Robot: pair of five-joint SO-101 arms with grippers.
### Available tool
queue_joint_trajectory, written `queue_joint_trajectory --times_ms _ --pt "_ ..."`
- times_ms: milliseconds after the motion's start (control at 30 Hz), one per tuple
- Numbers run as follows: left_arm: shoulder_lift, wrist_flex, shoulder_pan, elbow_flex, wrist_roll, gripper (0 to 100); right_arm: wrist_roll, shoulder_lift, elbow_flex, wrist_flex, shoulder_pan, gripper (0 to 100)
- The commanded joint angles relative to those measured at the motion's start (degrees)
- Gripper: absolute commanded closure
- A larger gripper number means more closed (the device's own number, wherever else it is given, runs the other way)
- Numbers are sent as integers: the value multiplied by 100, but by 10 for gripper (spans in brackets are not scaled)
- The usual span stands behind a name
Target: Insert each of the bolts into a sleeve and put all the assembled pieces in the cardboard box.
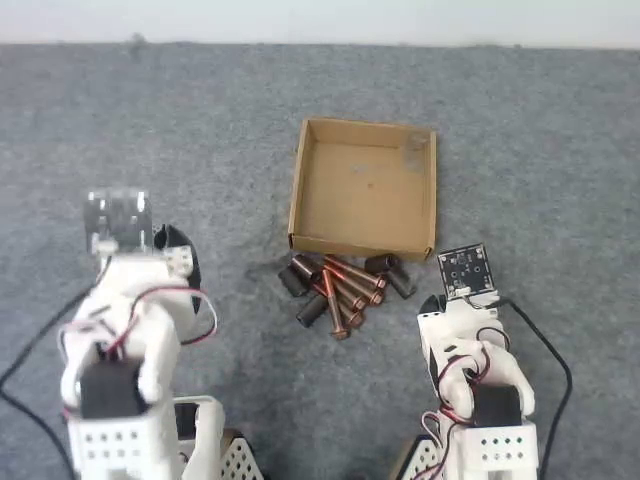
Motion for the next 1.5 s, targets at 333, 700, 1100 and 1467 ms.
queue_joint_trajectory --times_ms 333,700,1100,1467 --pt "2558 -2462 9 1182 659 988 79 -84 79 31 101 978" --pt "3200 -2866 9 1332 941 987 1407 -84 -44 -40 198 978" --pt "5029 -2479 -334 145 905 987 1116 1508 -1609 -321 -690 979" --pt "5626 -2734 -492 -145 431 987 571 5226 -3341 -998 -769 978"
